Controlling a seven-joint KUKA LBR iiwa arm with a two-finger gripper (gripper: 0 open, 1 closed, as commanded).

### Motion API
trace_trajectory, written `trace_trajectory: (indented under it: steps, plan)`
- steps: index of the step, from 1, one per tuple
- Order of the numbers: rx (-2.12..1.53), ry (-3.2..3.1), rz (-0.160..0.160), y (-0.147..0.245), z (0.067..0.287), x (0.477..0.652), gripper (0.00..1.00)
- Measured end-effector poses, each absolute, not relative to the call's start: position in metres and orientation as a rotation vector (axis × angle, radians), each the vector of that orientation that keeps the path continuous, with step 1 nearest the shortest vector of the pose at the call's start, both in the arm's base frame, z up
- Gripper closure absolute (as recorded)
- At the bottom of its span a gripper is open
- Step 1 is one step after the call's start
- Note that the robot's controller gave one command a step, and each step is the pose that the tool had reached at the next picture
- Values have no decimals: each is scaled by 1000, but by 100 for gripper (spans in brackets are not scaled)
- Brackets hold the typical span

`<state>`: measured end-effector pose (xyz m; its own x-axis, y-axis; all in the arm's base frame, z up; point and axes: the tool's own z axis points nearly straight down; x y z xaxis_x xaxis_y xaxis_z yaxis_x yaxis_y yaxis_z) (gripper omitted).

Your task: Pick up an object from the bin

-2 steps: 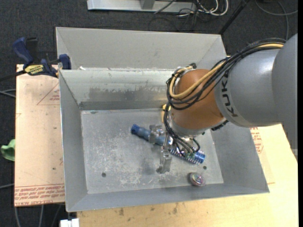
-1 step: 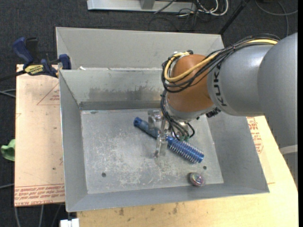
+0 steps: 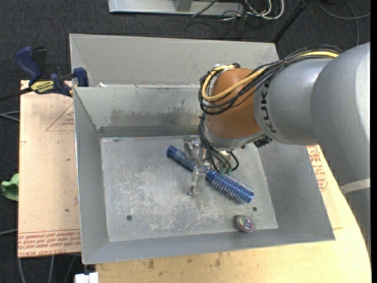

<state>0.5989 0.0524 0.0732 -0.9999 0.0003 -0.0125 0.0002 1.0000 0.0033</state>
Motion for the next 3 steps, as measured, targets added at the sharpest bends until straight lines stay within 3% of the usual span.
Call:
trace_trajectory:
  steps: [1, 2, 3]
  plan:
    - [23, 3133, 3, 58, 73, 611, 0]
    - [26, 3134, 7, 60, 73, 610, 100]
    - [27, 3134, 4, 58, 72, 610, 0]
